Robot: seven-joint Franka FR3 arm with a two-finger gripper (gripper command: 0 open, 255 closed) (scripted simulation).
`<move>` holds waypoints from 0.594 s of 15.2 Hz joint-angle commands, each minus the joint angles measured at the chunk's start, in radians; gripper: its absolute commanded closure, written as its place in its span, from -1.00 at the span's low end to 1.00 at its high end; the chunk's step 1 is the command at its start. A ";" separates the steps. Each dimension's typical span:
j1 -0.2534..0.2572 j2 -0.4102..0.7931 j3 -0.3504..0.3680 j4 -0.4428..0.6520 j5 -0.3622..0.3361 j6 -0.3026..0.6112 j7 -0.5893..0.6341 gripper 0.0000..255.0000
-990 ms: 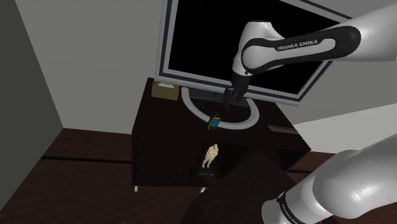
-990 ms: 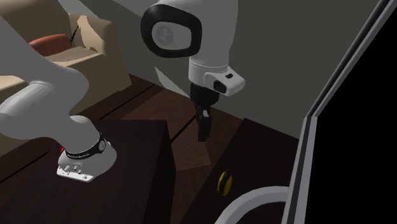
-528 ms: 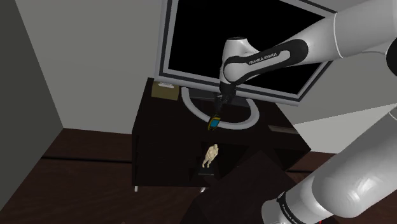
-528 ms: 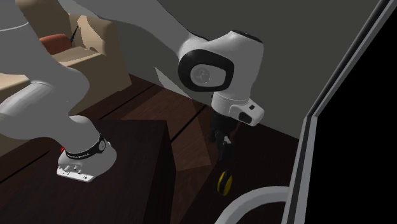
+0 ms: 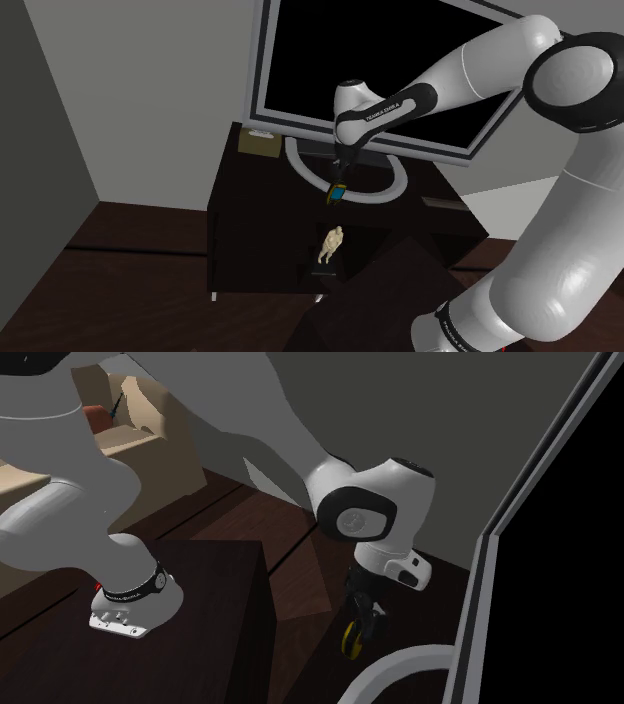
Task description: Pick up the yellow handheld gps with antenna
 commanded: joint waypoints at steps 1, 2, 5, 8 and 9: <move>0.001 0.023 -0.002 0.002 -0.008 0.020 0.007 -1.00; 0.001 0.033 -0.003 0.001 -0.010 0.031 0.011 -1.00; 0.002 0.070 -0.007 -0.001 -0.021 0.069 0.025 -1.00; 0.002 0.071 -0.007 -0.003 -0.022 0.071 0.026 1.00; 0.002 0.071 -0.007 -0.003 -0.022 0.071 0.026 1.00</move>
